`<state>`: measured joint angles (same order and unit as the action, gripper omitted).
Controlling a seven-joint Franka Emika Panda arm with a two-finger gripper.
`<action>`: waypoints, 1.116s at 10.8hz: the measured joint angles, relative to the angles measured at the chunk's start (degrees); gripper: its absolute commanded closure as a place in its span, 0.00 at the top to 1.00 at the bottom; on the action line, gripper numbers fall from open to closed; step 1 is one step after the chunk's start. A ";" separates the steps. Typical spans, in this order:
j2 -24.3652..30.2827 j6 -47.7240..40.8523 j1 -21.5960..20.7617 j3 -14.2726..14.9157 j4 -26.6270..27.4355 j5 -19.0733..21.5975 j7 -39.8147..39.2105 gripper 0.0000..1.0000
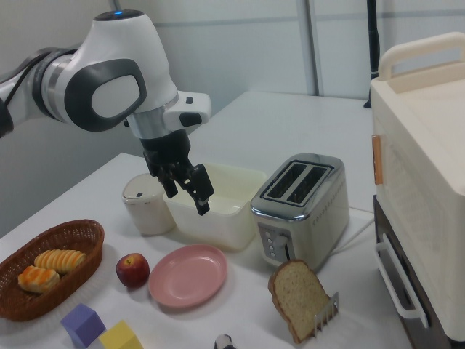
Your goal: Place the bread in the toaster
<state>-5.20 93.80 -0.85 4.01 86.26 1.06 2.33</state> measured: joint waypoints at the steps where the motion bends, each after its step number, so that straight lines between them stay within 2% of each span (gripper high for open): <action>1: 0.00 -0.01 0.00 0.00 0.00 0.00 0.00 1.00; 12: 0.59 0.26 0.74 0.56 -0.04 0.00 -2.10 1.00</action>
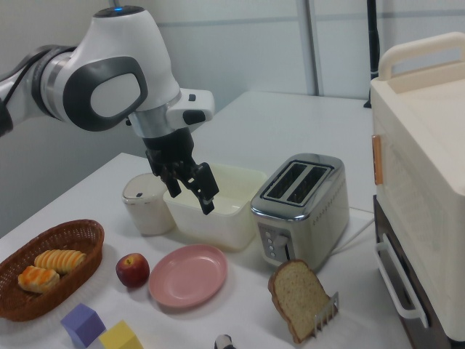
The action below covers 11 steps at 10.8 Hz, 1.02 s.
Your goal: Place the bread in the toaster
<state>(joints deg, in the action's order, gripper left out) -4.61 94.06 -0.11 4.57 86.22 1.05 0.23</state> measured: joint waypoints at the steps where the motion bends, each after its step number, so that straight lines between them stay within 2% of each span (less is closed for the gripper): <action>1: -0.36 1.77 0.17 0.26 0.50 0.00 0.00 1.00; 4: -3.62 12.17 1.14 0.49 5.08 -2.62 0.68 1.00; 6: -5.34 15.19 1.21 0.48 7.07 -3.88 1.19 1.00; 11: -5.93 26.22 1.37 1.31 15.23 -7.71 1.40 1.00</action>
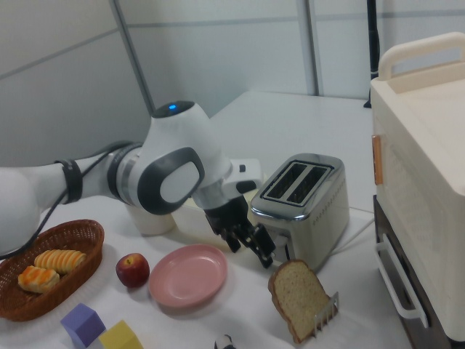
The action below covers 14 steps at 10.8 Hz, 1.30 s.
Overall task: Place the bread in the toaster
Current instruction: 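Move the gripper down toward the bread slice in the metal rack, then close the gripper on the bread slice's crust edge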
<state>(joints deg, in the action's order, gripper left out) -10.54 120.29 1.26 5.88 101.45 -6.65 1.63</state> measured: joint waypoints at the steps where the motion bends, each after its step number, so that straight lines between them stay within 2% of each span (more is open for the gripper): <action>1: -0.62 0.44 0.09 0.44 0.49 -0.70 0.00 1.00; 5: -4.48 5.78 1.90 0.75 0.77 -1.33 0.00 1.00; 9: -6.33 6.61 3.02 0.76 0.76 -3.68 0.00 1.00; 10: -6.57 6.62 3.02 0.75 0.76 -3.70 0.00 0.82; 11: -6.80 6.62 3.02 0.75 0.76 -4.11 0.00 0.41; 12: -6.96 6.63 3.02 0.75 0.76 -4.56 0.00 0.10; 13: -7.01 6.64 3.02 0.75 0.76 -4.73 0.00 0.00; 14: -7.02 7.51 3.02 0.75 0.76 -4.74 0.00 0.00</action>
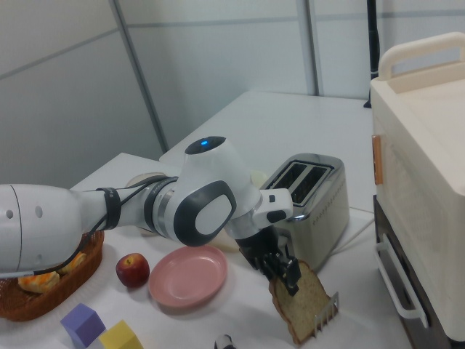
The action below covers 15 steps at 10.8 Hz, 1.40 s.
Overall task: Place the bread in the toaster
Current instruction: 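Close the gripper on the bread slice's crust edge, then lift the bread slice up out of the metal rack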
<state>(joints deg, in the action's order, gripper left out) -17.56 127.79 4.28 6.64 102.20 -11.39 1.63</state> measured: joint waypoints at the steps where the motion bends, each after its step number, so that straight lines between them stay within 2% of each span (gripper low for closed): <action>1: -0.02 0.86 0.00 0.00 0.00 0.00 0.00 0.00; 7: -0.04 1.30 0.04 0.01 -0.52 -0.01 0.04 0.00; 15: 5.20 1.24 0.84 1.15 -8.50 -0.01 3.73 0.00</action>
<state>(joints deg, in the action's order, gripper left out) -12.36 129.04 5.12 7.79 93.70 -11.40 5.36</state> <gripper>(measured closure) 0.872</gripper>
